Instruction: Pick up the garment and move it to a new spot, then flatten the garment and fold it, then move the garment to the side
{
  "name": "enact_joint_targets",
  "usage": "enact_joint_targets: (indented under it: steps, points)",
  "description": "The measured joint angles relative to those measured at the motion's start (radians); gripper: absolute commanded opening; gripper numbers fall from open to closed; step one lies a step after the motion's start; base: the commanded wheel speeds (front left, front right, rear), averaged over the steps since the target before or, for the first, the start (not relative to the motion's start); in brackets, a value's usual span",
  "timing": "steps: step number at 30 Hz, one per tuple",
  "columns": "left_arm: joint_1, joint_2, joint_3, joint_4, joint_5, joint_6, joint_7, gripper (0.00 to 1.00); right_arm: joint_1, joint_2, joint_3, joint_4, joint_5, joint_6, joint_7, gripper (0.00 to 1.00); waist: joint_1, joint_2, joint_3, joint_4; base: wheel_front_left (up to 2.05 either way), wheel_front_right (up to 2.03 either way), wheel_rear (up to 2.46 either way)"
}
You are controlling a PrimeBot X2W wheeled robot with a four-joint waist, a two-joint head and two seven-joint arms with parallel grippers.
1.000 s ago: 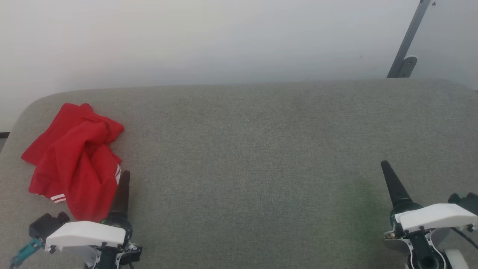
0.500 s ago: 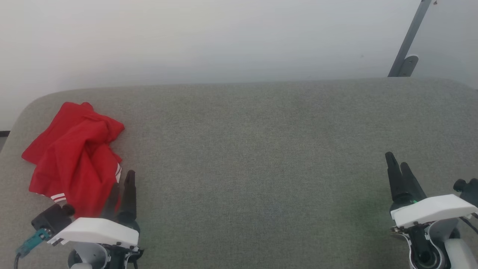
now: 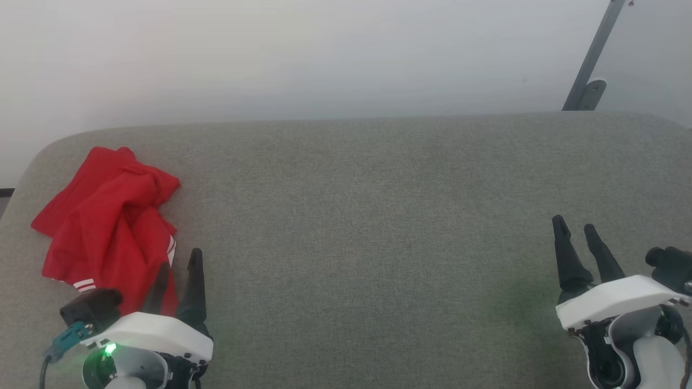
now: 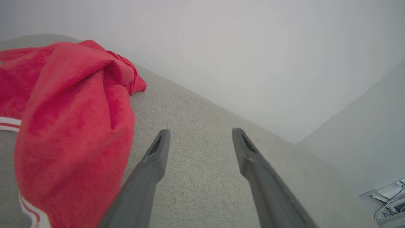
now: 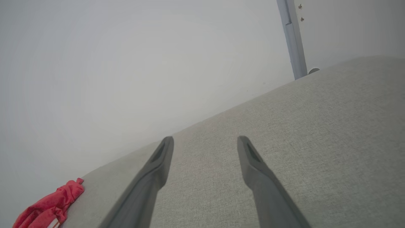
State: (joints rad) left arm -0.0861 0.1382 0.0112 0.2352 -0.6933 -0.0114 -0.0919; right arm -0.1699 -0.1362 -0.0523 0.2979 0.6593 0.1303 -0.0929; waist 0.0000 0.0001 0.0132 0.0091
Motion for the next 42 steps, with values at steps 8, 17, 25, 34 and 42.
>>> enact_joint_targets:
  steps: [8, 17, 25, 34, 42]
  points:
    - [0.0, 0.012, -0.029, 0.004, 0.097, 0.021, -0.027, 1.0, -0.018, -0.013, 0.007, 0.007, -0.119, 0.0, -0.026, 1.0, 0.0, 0.0, -0.002, 0.002, 0.0, 0.0, 0.0]
    - [0.0, 0.022, -0.044, 0.007, 0.191, 0.033, -0.052, 1.0, -0.028, -0.019, 0.005, 0.012, -0.224, 0.0, -0.051, 1.0, 0.0, 0.0, -0.002, 0.003, 0.0, 0.0, 0.0]
    - [0.0, 0.027, -0.054, 0.015, 0.268, 0.038, -0.074, 1.0, -0.032, -0.021, -0.004, 0.014, -0.305, 0.0, -0.072, 1.0, 0.0, 0.0, -0.002, 0.005, 0.0, 0.0, 0.0]
    - [0.0, 0.026, -0.052, 0.026, 0.337, 0.039, -0.095, 1.0, -0.037, -0.021, -0.021, 0.01, -0.394, 0.0, -0.093, 1.0, 0.0, 0.0, 0.001, 0.007, 0.0, 0.0, 0.0]
    - [0.0, 0.019, -0.035, 0.028, 0.401, 0.024, -0.112, 1.0, -0.037, -0.017, -0.035, 0.011, -0.447, 0.0, -0.11, 1.0, 0.0, 0.0, 0.003, 0.008, 0.0, 0.0, 0.0]
